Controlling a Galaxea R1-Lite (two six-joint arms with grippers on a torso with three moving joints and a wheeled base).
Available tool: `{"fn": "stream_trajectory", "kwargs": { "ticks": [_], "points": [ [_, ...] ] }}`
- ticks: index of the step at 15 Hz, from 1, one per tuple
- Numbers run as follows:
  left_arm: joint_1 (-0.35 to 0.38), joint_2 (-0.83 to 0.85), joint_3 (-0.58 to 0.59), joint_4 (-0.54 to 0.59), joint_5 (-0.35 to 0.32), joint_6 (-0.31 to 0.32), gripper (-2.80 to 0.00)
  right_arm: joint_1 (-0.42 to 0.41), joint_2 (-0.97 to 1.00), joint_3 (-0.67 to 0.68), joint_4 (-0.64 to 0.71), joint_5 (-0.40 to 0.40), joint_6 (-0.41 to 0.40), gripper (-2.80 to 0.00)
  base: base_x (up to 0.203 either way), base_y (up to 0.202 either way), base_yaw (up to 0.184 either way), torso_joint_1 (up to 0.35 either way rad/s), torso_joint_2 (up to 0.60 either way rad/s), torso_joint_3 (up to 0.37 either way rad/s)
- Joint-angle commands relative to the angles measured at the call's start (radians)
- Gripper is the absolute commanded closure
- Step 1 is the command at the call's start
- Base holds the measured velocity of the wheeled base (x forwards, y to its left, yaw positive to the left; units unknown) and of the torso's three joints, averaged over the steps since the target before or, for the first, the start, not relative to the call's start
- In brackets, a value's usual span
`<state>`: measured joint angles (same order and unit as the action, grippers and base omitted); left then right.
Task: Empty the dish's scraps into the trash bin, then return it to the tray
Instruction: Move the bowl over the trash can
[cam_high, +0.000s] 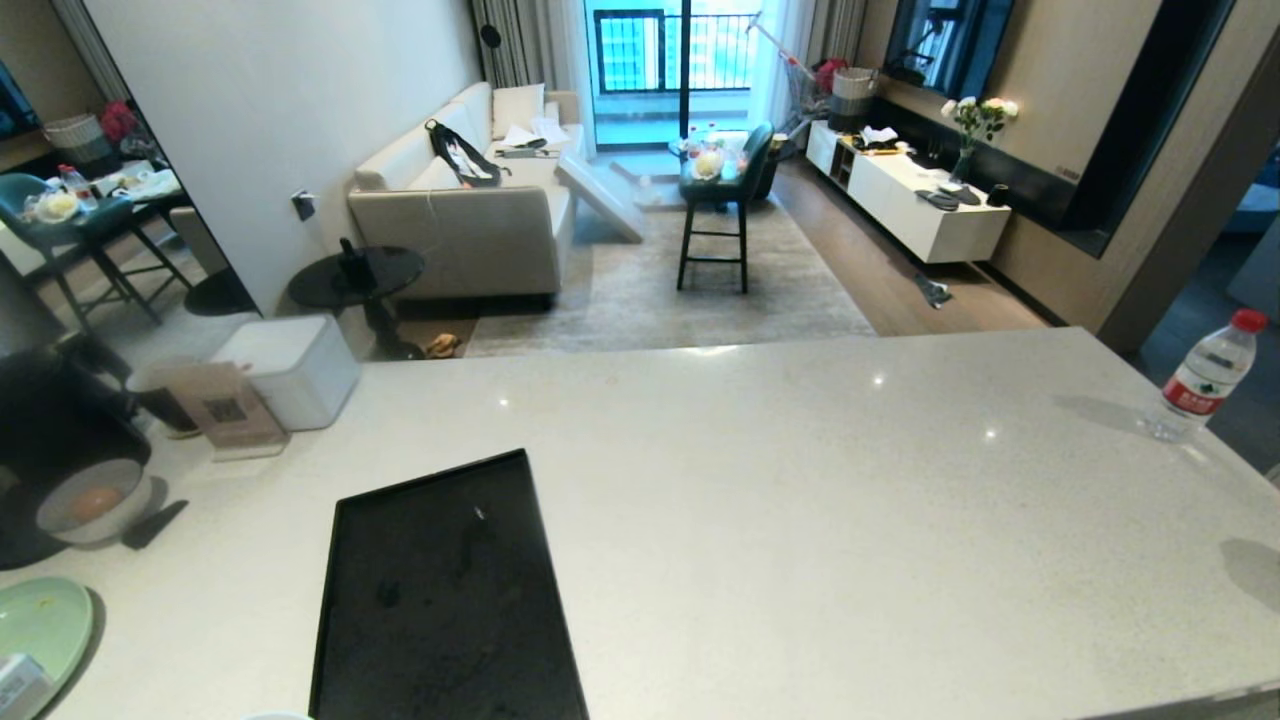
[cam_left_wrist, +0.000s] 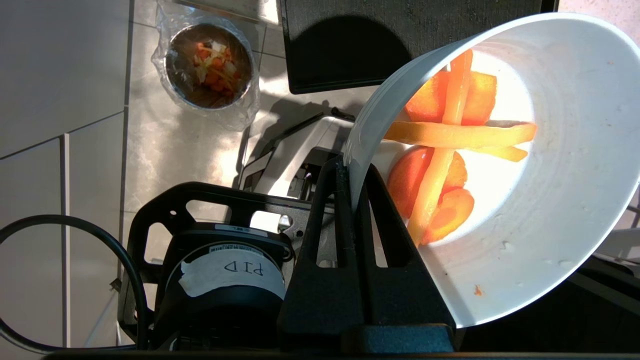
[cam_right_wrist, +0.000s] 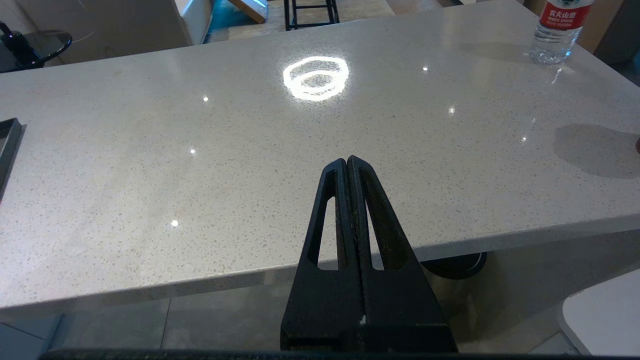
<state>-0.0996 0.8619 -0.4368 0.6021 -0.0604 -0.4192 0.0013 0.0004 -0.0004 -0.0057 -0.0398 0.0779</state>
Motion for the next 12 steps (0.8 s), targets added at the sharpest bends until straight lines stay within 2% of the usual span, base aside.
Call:
{"fn": "stream_trajectory", "kwargs": {
  "ticks": [1, 12],
  "points": [
    [0.0, 0.011, 0.003, 0.004, 0.001, -0.004, 0.0, 0.0, 0.0, -0.001, 0.0, 0.0, 0.0, 0.0, 0.0, 0.0, 0.0, 0.0, 0.0, 0.0],
    [-0.003, 0.016, 0.004, 0.007, 0.001, -0.003, 0.0, 0.0, 0.0, 0.0, 0.0, 0.0, 0.0, 0.0, 0.0, 0.0, 0.0, 0.0, 0.0, 0.0]
  ]
}}
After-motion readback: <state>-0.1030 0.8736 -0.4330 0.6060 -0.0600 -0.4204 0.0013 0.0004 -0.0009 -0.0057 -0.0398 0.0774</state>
